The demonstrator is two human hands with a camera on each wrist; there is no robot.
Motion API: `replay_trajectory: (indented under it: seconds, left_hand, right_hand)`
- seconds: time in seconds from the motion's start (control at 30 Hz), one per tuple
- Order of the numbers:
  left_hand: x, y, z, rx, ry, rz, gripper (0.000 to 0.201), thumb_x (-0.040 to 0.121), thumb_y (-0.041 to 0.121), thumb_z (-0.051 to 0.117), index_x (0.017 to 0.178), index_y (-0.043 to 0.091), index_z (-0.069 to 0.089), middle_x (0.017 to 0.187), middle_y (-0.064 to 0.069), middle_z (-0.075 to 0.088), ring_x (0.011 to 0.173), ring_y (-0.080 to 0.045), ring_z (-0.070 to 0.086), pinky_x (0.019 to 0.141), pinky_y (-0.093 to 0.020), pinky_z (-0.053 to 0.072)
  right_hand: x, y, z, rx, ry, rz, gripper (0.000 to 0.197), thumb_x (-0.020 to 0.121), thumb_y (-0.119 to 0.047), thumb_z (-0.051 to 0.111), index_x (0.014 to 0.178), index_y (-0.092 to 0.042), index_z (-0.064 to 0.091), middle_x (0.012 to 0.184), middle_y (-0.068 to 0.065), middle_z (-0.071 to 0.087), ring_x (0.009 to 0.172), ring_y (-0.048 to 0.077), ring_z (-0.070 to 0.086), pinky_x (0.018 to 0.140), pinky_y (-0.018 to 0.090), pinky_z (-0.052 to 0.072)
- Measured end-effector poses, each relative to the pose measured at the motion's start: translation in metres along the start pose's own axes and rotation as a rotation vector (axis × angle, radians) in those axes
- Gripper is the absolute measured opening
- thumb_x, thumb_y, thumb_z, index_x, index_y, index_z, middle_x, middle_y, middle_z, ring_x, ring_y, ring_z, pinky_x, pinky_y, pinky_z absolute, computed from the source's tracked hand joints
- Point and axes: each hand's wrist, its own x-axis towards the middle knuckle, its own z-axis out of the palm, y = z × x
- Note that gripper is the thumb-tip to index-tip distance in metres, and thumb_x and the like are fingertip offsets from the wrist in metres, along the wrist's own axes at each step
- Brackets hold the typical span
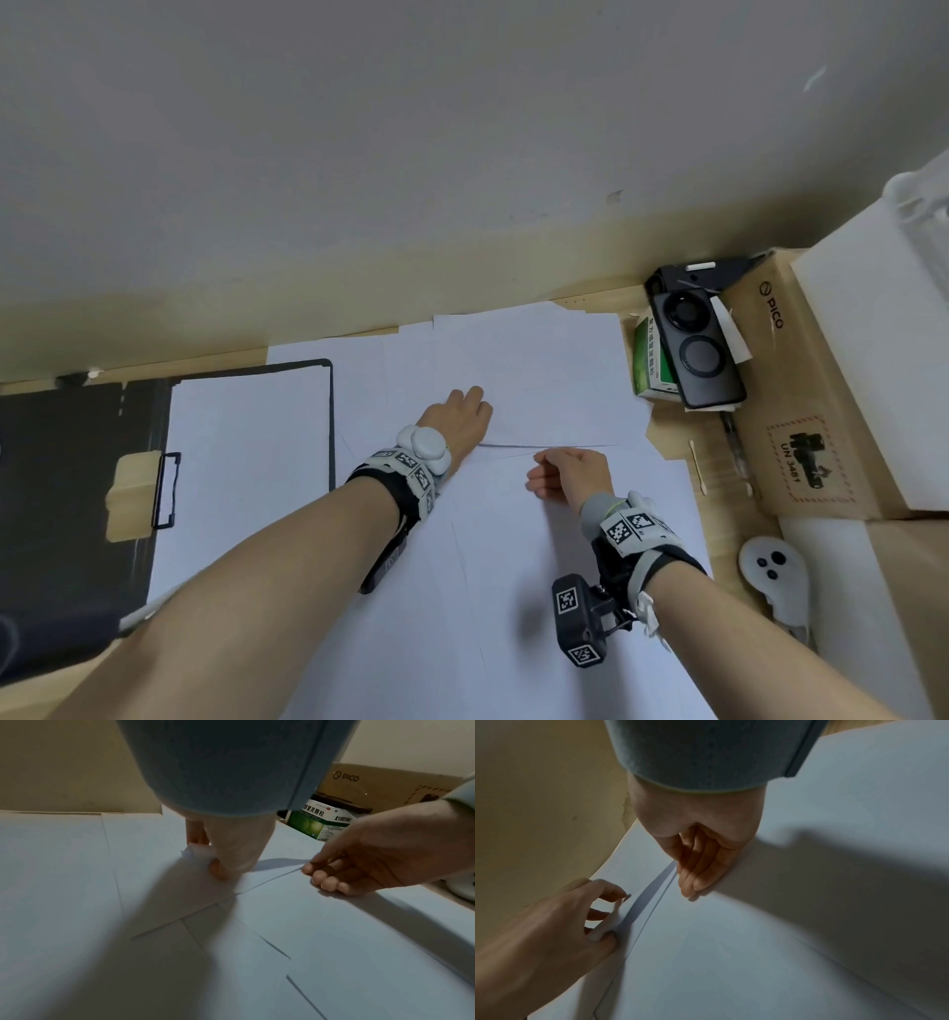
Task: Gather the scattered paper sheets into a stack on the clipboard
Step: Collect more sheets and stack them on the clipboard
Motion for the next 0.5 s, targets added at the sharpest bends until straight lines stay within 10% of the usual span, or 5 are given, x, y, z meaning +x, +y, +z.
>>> replay_trajectory:
  seconds: [0.17, 0.33, 0.5]
  left_hand:
    - [0.001, -0.001, -0.005, -0.070, 0.071, 0.007, 0.043, 0.074, -0.009, 0.054, 0.113, 0.008, 0.047, 0.118, -0.010, 0.044, 0.093, -0.029, 0.053, 0.048, -0.028, 0.021]
    - [-0.027, -0.009, 0.004, -0.145, 0.049, 0.080, 0.032, 0.077, -0.008, 0.046, 0.104, 0.008, 0.047, 0.111, -0.009, 0.046, 0.087, -0.029, 0.053, 0.057, -0.033, 0.033]
    - [-0.046, -0.013, 0.025, -0.226, 0.014, 0.121, 0.016, 0.083, 0.001, 0.044, 0.097, 0.009, 0.047, 0.105, -0.006, 0.046, 0.077, -0.028, 0.050, 0.056, -0.035, 0.036]
  right_hand:
    - [-0.005, -0.005, 0.002, 0.013, 0.029, 0.022, 0.020, 0.088, -0.010, 0.056, 0.082, 0.006, 0.065, 0.069, 0.025, 0.064, 0.058, 0.032, 0.061, 0.055, 0.032, 0.052]
    - [-0.006, -0.009, 0.006, -0.056, 0.143, 0.026, 0.037, 0.079, -0.029, 0.072, 0.074, 0.008, 0.070, 0.070, 0.022, 0.072, 0.055, 0.032, 0.066, 0.067, 0.043, 0.062]
    - [-0.018, -0.017, 0.019, -0.165, 0.210, 0.001, 0.025, 0.079, -0.025, 0.071, 0.068, -0.005, 0.060, 0.073, 0.015, 0.073, 0.053, 0.020, 0.063, 0.050, 0.023, 0.047]
